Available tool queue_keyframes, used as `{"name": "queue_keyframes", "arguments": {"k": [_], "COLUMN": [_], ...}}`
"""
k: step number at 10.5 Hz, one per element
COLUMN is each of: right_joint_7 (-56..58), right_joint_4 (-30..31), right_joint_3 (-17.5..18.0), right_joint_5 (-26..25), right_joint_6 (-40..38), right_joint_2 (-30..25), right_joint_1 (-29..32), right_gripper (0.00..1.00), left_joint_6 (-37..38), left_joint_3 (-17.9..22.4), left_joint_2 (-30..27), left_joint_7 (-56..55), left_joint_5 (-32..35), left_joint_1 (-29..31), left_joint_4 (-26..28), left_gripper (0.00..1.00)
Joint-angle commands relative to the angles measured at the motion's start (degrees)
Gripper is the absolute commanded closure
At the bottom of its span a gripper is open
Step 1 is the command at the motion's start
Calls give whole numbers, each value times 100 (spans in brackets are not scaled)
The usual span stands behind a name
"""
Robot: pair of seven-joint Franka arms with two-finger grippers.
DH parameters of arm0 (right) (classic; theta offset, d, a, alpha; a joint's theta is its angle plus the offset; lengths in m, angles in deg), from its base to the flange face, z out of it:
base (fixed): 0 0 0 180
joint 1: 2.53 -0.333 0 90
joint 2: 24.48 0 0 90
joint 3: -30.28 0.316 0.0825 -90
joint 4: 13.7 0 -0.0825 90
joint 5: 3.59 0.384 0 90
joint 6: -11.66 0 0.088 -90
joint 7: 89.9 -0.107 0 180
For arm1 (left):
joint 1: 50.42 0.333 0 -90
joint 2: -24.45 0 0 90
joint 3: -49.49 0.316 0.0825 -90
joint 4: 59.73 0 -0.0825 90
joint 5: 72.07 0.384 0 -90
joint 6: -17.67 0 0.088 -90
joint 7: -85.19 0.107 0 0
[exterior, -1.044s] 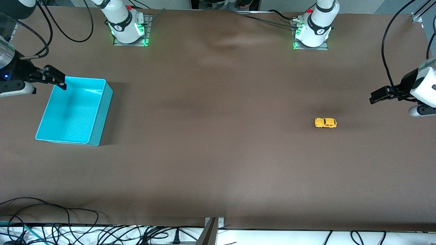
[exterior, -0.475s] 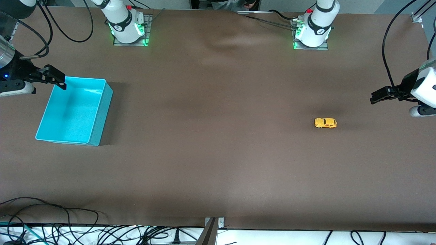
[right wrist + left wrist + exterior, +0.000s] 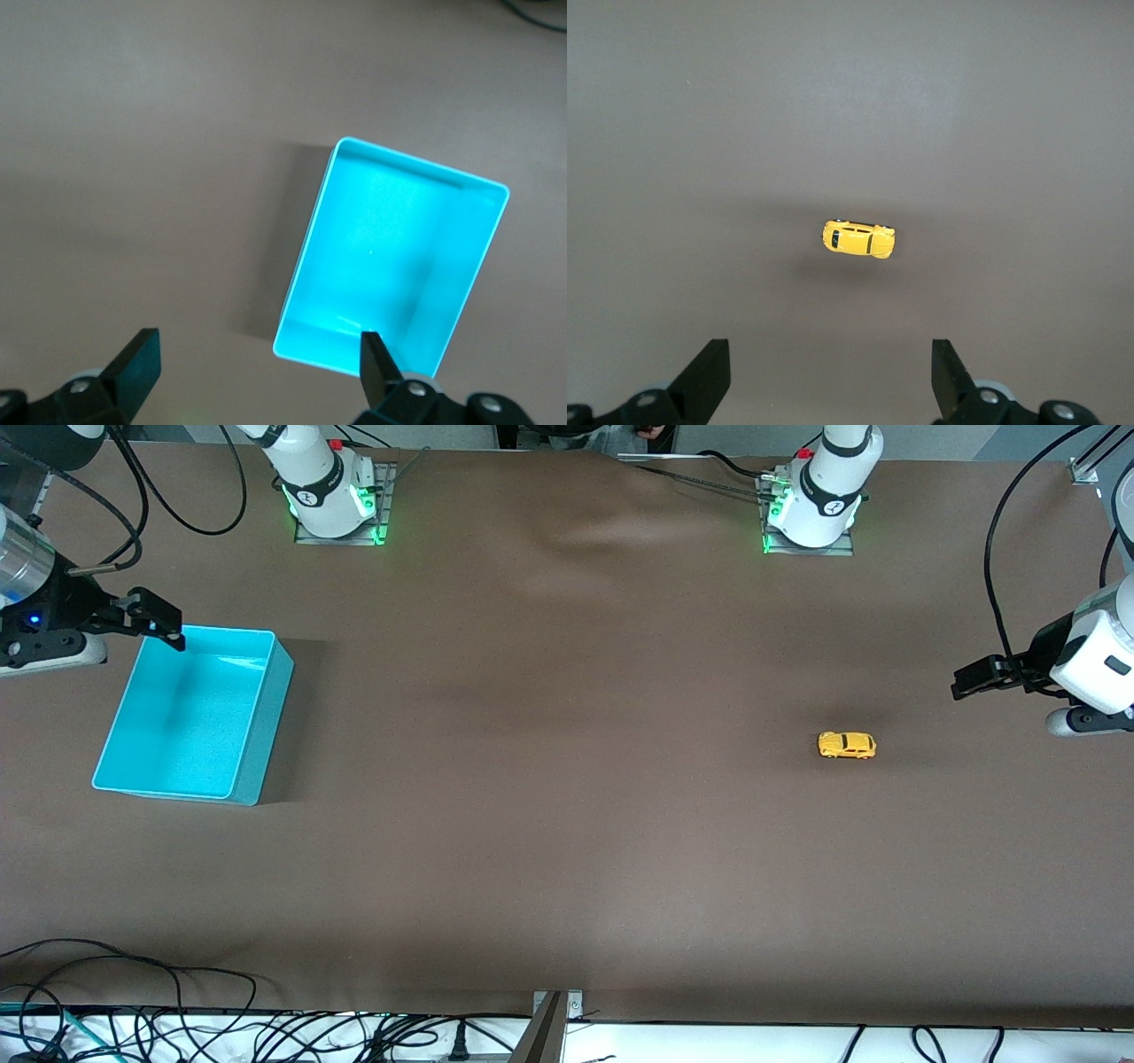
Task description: Wind up and store yellow beetle car
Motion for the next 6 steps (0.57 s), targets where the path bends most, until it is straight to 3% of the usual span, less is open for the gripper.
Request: {"name": "queue_keyframes", "arguments": {"k": [1,6], "right_joint_7": [-50,-41], "right_joint_4": [-96,-105], "right_joint_3": [38,195], "right_joint_5": [77,68], "right_joint_6": [-237,-544], "right_joint_2": [-33,-33], "right_joint_1": [-8,-8], "right_gripper": [0,0], "left_joint_6": [-47,-47], "left_joint_3": [14,14], "left_joint_2": [79,263], "left_joint_7": [157,157], "left_joint_5": [-113,-113], "left_joint_1": [34,-18], "left_joint_4": [-119,-146], "left_gripper": [0,0]}}
